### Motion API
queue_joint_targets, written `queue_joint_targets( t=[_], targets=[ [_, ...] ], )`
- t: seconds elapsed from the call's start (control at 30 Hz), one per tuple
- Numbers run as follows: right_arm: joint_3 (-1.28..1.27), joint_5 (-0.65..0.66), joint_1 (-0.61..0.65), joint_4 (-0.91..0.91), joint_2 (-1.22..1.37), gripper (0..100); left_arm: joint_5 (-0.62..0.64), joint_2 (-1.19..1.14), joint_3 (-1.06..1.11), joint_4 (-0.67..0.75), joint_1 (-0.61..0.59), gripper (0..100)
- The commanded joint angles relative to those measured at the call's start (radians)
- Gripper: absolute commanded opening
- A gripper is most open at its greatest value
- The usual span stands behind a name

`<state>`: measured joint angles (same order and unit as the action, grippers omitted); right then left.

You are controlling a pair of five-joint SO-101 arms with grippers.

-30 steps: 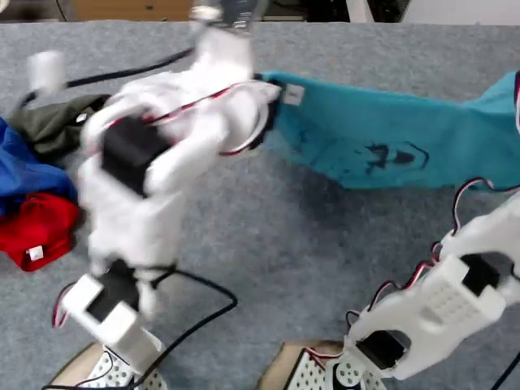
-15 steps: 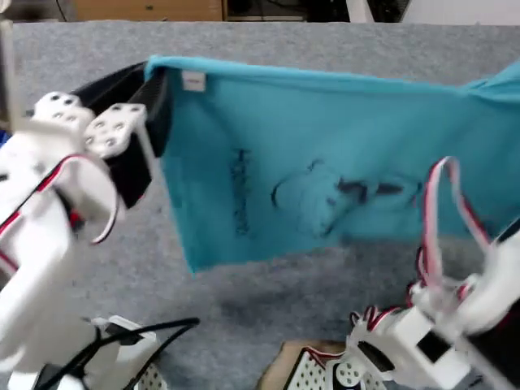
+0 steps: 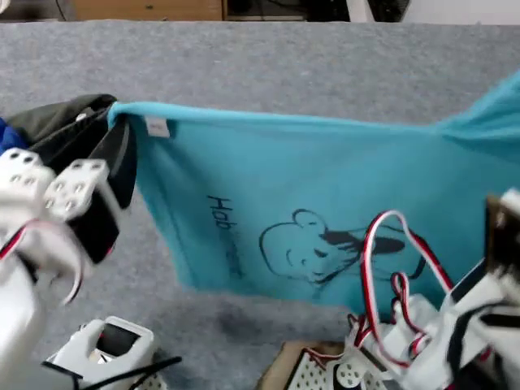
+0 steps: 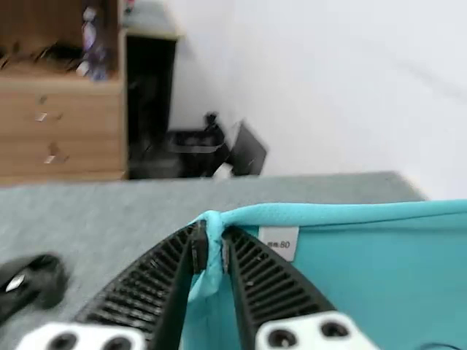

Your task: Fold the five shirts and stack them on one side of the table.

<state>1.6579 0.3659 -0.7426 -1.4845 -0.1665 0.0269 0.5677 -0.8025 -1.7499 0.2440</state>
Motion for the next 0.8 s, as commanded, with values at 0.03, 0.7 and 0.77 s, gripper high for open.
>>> queue_joint_targets(
  t=[0.03,0.7,0.77],
  targets=[
    [-0.008,0.054,0.104,-0.035,0.094,1.9,0.002,-0.018,0.114,0.021,-0.071,2],
    [-0.001,0.114,0.409,0.025,0.808,1.9,0.011,-0.484,0.601,0.885,-0.183,2],
    [0.001,0.11,0.426,0.081,0.877,1.6,0.011,-0.549,0.559,0.947,-0.189,2]
  ],
)
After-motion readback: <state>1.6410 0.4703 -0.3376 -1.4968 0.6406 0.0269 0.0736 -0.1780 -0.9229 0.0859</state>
